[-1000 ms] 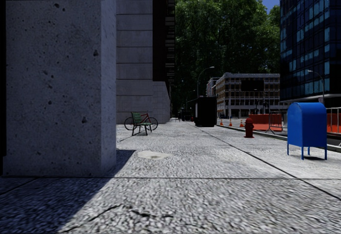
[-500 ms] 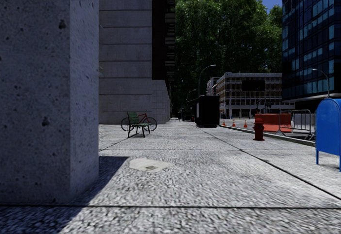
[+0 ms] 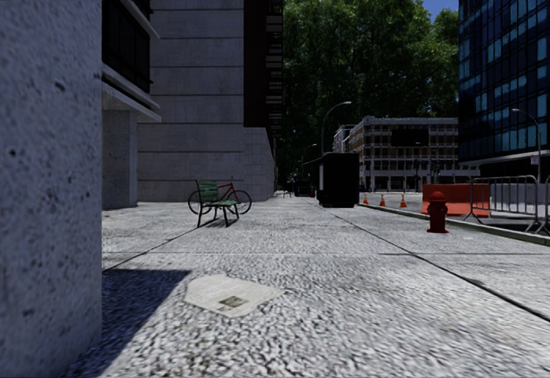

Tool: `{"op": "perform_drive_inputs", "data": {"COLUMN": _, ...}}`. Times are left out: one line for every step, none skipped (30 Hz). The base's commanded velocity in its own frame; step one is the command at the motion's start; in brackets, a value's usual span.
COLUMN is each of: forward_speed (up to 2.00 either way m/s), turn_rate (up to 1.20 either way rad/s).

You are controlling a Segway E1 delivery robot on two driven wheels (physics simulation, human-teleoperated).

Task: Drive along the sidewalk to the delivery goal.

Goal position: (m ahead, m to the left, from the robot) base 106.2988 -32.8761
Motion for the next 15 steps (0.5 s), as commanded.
{"op": "perform_drive_inputs", "data": {"forward_speed": 2.00, "turn_rate": 0.00}}
{"op": "perform_drive_inputs", "data": {"forward_speed": 2.00, "turn_rate": 0.00}}
{"op": "perform_drive_inputs", "data": {"forward_speed": 2.00, "turn_rate": 0.00}}
{"op": "perform_drive_inputs", "data": {"forward_speed": 2.00, "turn_rate": 0.00}}
{"op": "perform_drive_inputs", "data": {"forward_speed": 2.00, "turn_rate": 0.00}}
{"op": "perform_drive_inputs", "data": {"forward_speed": 2.00, "turn_rate": 0.00}}
{"op": "perform_drive_inputs", "data": {"forward_speed": 2.00, "turn_rate": 0.00}}
{"op": "perform_drive_inputs", "data": {"forward_speed": 2.00, "turn_rate": 0.00}}
{"op": "perform_drive_inputs", "data": {"forward_speed": 2.00, "turn_rate": 0.00}}
{"op": "perform_drive_inputs", "data": {"forward_speed": 2.00, "turn_rate": 0.00}}
{"op": "perform_drive_inputs", "data": {"forward_speed": 2.00, "turn_rate": 0.00}}
{"op": "perform_drive_inputs", "data": {"forward_speed": 2.00, "turn_rate": 0.00}}
{"op": "perform_drive_inputs", "data": {"forward_speed": 2.00, "turn_rate": 0.00}}
{"op": "perform_drive_inputs", "data": {"forward_speed": 2.00, "turn_rate": 0.00}}
{"op": "perform_drive_inputs", "data": {"forward_speed": 2.00, "turn_rate": 0.00}}
